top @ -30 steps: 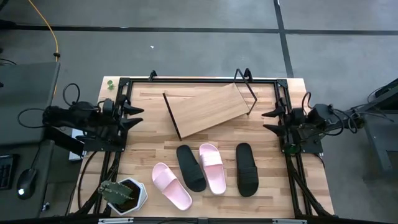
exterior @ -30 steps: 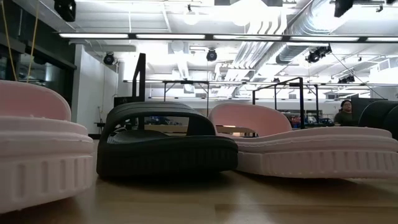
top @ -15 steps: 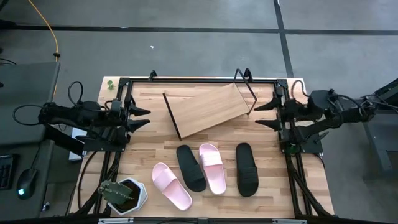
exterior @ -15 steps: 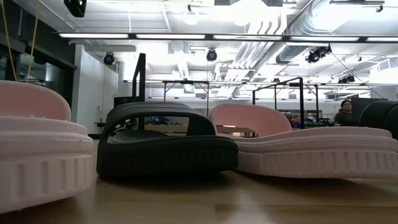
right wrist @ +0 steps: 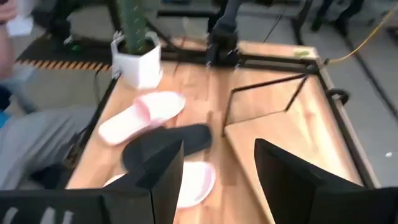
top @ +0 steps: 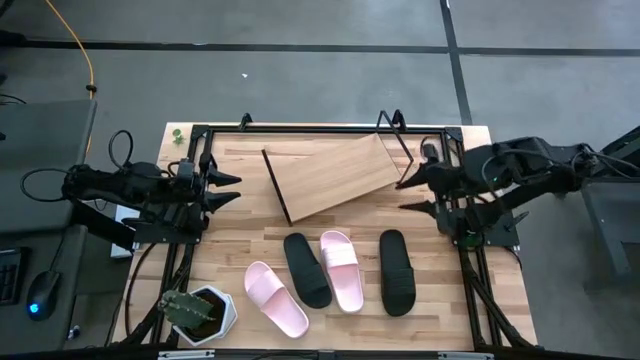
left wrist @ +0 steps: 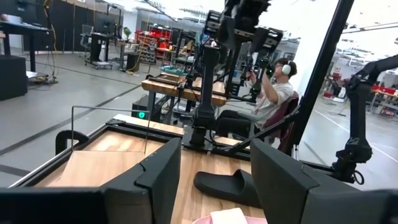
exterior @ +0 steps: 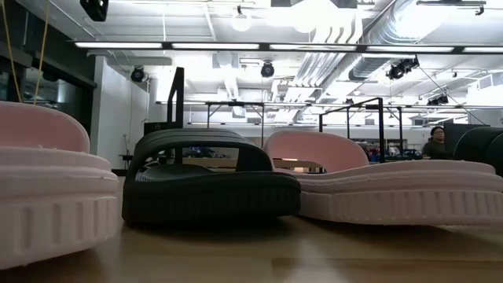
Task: Pick and place slides into the shelf
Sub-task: Put the right black slipper on the shelf
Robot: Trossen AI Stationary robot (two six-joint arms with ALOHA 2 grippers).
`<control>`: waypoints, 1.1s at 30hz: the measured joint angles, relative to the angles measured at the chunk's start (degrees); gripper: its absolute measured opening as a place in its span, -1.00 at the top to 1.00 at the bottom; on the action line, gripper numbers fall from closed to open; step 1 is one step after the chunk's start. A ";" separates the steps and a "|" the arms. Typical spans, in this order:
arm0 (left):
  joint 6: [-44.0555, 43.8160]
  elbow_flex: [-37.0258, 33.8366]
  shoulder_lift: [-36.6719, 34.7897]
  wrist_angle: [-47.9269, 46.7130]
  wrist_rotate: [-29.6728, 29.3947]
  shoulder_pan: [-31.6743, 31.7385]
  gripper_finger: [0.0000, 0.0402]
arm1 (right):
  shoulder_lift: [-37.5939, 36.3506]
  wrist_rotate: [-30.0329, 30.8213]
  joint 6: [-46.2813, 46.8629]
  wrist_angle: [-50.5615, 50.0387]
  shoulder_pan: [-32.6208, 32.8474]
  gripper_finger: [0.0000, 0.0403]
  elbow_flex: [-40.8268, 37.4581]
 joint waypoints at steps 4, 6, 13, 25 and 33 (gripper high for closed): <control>0.00 0.00 0.00 -0.03 0.00 0.00 0.12 | 4.64 3.42 2.75 -6.16 4.35 0.07 6.24; -0.01 0.00 0.00 -0.14 0.00 0.00 0.12 | 6.75 6.45 4.32 -9.84 6.73 0.07 8.81; 0.00 0.00 0.00 -1.02 -0.02 0.00 0.12 | 12.93 11.43 13.64 -18.72 14.10 0.07 12.86; 0.00 -0.02 0.00 -1.17 -0.02 0.00 0.12 | 22.81 13.28 29.81 -24.60 24.64 0.07 12.83; 1.09 -0.02 0.00 -1.13 -0.08 0.00 0.12 | 29.90 13.28 38.38 -26.76 29.53 0.07 12.78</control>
